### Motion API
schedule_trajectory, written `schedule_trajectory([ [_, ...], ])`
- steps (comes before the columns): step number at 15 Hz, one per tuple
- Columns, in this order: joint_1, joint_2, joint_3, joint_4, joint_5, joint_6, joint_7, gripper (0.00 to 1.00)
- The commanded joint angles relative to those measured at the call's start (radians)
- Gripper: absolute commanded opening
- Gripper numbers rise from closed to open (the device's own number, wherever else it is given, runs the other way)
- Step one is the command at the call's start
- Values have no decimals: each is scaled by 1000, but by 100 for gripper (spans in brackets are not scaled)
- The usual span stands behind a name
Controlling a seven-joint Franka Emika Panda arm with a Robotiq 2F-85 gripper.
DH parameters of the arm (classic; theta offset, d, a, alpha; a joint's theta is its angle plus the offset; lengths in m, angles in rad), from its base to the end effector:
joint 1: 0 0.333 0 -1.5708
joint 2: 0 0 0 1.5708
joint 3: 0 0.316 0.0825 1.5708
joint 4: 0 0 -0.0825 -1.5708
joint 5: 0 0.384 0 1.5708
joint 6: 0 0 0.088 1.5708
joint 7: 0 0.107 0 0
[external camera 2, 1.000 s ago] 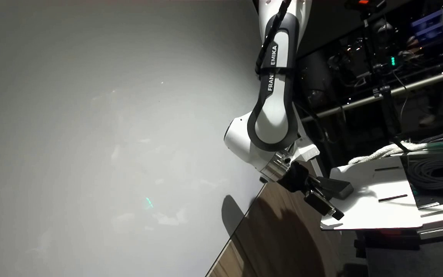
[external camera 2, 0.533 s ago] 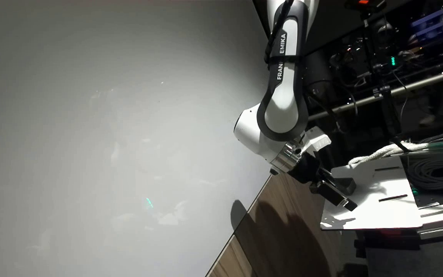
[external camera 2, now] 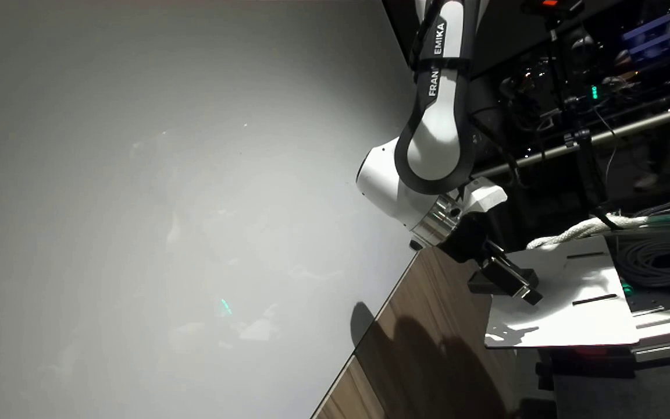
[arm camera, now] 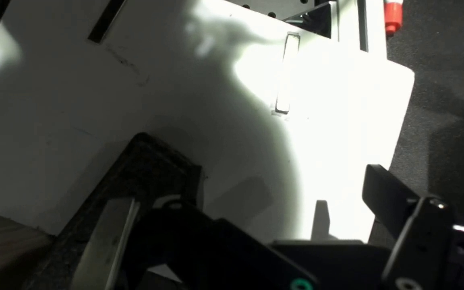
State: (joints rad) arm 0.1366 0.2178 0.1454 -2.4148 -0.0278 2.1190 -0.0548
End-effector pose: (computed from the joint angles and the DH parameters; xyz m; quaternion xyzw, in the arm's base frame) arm 0.4149 0.1219 0.1932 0.9517 0.1743 -0.2517 0.0227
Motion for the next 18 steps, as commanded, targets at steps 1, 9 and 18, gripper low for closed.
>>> schedule_trajectory([
  [1, -4, -81, 8, -28, 24, -4, -34, 100],
  [9, 6, -256, 8, -10, 60, -61, -28, 100],
  [18, -2, -383, -13, 25, 66, -105, 24, 100],
])
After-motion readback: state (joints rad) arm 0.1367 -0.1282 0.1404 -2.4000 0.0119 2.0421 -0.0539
